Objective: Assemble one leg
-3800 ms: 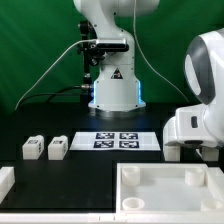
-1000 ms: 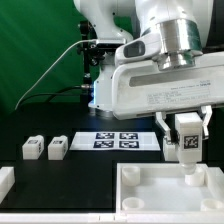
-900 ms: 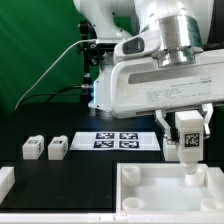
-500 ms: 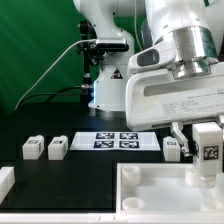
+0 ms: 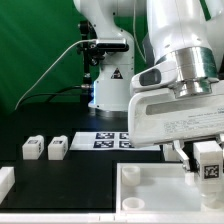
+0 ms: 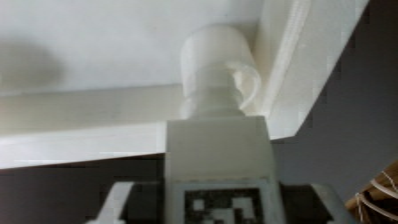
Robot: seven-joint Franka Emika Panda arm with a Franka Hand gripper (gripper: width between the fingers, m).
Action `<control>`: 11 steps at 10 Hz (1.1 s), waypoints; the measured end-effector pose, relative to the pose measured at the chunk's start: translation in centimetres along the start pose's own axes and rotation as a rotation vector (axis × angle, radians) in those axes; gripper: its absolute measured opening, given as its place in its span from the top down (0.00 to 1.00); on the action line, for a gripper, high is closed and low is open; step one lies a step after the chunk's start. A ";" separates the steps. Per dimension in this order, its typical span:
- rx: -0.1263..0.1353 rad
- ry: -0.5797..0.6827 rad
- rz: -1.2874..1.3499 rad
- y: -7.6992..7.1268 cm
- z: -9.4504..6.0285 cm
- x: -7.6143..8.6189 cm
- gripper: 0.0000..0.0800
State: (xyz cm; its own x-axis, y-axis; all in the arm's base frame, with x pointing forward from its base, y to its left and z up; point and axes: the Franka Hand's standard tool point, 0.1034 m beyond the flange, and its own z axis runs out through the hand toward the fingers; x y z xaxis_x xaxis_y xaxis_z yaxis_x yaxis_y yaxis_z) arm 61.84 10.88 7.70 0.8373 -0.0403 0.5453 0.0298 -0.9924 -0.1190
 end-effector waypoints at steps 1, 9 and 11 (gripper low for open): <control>0.001 0.004 -0.002 -0.2 0.0 0.0 0.64; 0.000 0.000 0.000 -0.5 1.0 -0.9 0.64; -0.016 0.006 0.019 -0.5 1.0 -1.0 0.64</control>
Offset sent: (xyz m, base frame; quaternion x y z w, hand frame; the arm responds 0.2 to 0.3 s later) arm 0.0037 0.0088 -0.0053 -0.0058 -0.0053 0.0136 0.9999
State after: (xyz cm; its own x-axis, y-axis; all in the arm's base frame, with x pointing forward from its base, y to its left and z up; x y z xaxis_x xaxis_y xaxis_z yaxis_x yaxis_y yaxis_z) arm 61.54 11.52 6.40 0.8344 -0.0600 0.5478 0.0052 -0.9932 -0.1166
